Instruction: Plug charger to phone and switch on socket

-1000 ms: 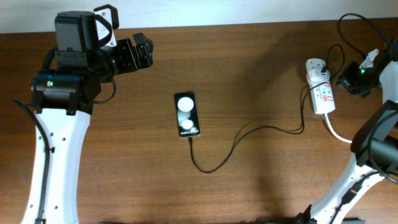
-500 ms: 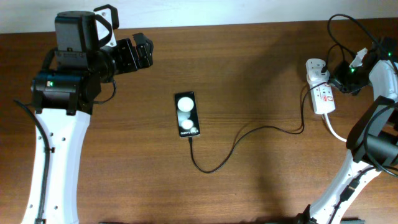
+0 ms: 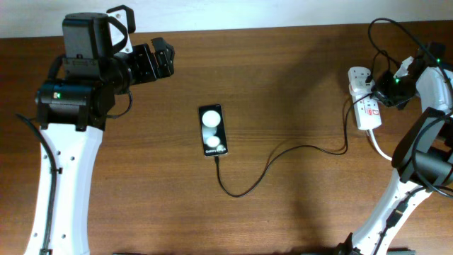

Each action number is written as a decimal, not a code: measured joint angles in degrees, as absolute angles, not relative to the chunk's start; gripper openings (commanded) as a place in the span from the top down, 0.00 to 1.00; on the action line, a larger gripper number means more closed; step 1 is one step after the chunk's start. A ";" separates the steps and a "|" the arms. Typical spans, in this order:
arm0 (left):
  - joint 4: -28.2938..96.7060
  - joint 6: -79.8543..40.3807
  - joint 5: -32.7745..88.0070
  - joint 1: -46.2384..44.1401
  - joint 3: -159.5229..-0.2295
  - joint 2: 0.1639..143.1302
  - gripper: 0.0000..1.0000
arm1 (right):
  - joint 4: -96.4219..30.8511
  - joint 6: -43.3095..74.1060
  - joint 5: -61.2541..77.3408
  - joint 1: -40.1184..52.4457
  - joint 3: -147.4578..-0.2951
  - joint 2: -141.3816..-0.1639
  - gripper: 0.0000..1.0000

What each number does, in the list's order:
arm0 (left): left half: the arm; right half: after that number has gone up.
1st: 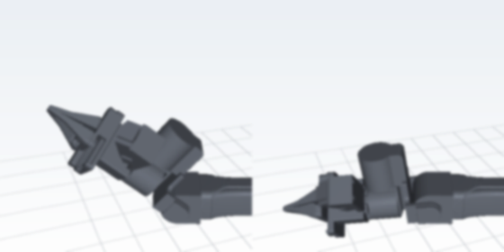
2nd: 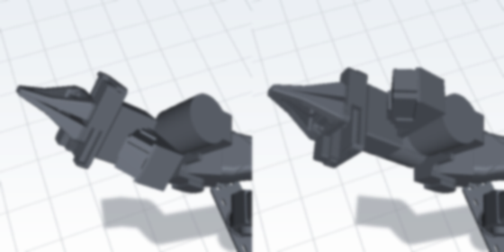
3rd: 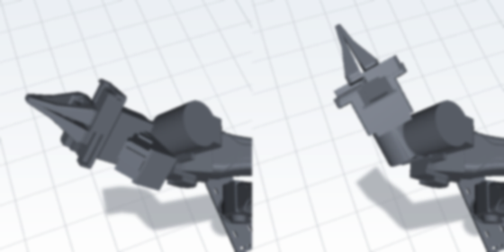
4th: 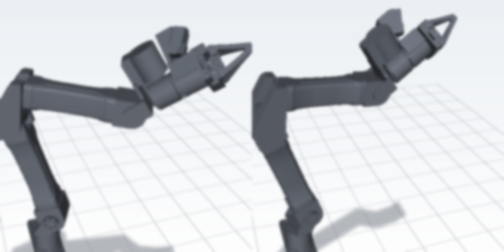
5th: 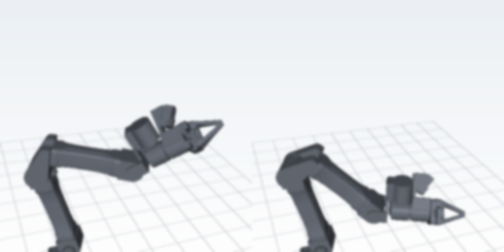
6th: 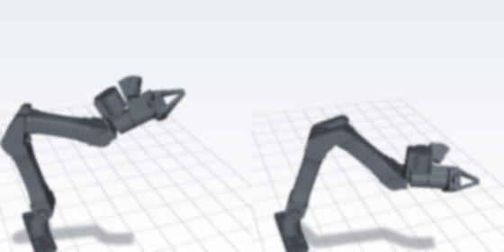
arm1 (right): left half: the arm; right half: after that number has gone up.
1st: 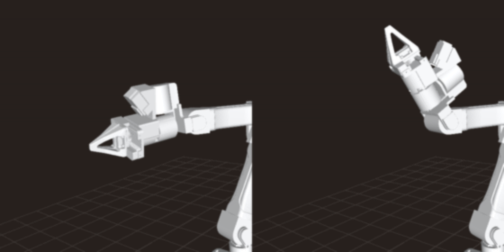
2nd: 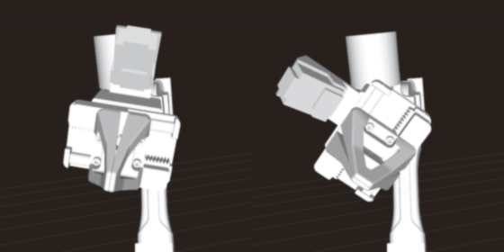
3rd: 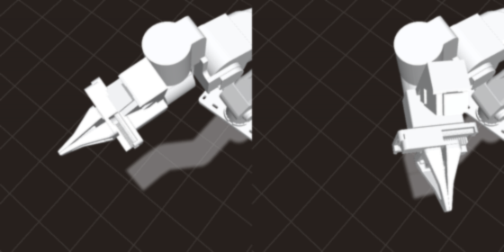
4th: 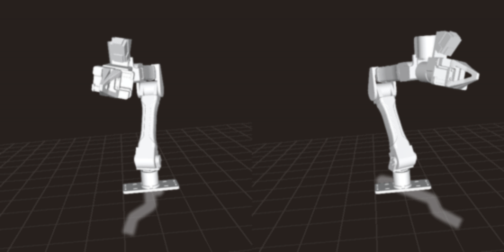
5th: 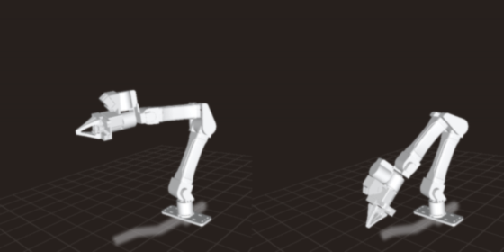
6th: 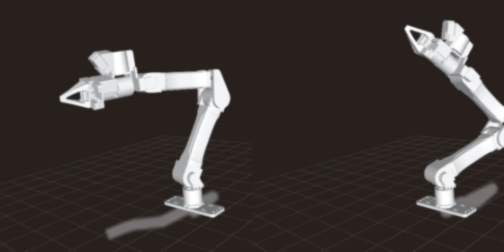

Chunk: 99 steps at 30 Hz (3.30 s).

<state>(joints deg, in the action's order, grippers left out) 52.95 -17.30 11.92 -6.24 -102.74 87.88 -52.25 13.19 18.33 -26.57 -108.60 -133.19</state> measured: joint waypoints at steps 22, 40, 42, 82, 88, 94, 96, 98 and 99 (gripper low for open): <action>52.97 -17.30 11.92 -6.24 -102.74 87.85 0.01 | -50.48 13.26 28.18 -30.17 -108.77 -134.32 0.96; 52.97 -17.30 11.92 -6.24 -102.74 87.85 0.01 | -51.59 13.85 20.47 -27.05 -107.92 -133.16 0.96; 52.97 -17.30 11.92 -6.24 -102.74 87.85 0.01 | -51.68 13.91 20.60 -27.05 -107.92 -133.16 0.96; 52.97 -17.30 11.92 -6.24 -102.74 87.88 0.01 | -51.07 18.22 21.10 -27.11 -104.77 -131.28 0.96; 52.97 -17.30 11.92 -6.24 -102.74 87.85 0.01 | -57.23 18.24 23.40 -31.73 -104.88 -126.61 0.96; 52.88 -17.30 11.92 -6.24 -102.74 87.85 0.01 | -63.55 14.09 23.38 -29.82 -106.41 -97.78 0.95; 52.97 -17.30 11.94 -6.24 -102.74 87.85 0.01 | -66.81 10.09 23.42 -26.28 -106.65 -90.83 0.95; 52.90 -17.30 11.88 -6.24 -102.74 87.85 0.01 | -71.59 4.43 23.55 -19.25 -106.63 -83.68 0.89; 52.88 -17.30 11.90 -6.24 -102.74 87.85 0.01 | -73.89 2.11 23.62 -15.53 -106.67 -80.66 0.82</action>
<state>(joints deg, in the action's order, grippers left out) 52.88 -17.30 11.90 -6.24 -102.74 87.85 -73.89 2.11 23.62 -15.53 -106.67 -80.66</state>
